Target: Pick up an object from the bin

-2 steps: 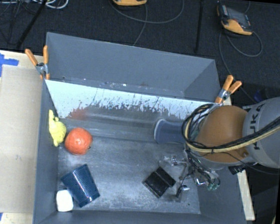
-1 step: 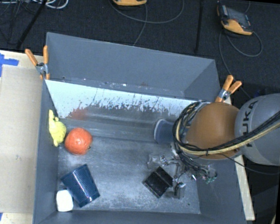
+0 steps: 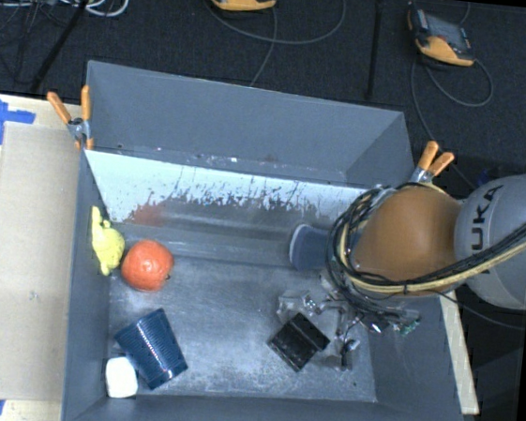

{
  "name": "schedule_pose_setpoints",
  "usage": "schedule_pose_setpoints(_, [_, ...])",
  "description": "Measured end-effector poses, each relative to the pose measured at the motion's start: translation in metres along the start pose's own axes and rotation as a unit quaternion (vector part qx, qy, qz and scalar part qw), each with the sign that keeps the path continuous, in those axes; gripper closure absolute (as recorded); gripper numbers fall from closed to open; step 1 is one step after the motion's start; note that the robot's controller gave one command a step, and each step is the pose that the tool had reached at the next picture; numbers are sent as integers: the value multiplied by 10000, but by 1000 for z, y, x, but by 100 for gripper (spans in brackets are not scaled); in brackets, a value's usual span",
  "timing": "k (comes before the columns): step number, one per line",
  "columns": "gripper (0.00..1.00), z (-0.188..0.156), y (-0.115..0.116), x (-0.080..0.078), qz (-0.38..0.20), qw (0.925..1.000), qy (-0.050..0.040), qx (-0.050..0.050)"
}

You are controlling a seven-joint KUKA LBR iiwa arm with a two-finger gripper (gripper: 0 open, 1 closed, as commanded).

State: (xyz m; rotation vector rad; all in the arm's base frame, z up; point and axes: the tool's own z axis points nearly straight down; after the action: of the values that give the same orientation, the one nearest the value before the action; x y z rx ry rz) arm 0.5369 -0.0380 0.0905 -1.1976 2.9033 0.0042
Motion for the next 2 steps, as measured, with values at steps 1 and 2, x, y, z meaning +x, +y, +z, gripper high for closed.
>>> schedule_pose_setpoints(1, [100,-9,8,0,1642,9864,-15,22])
schedule_pose_setpoints(2, [100,-9,8,0,1638,9865,-15,23])
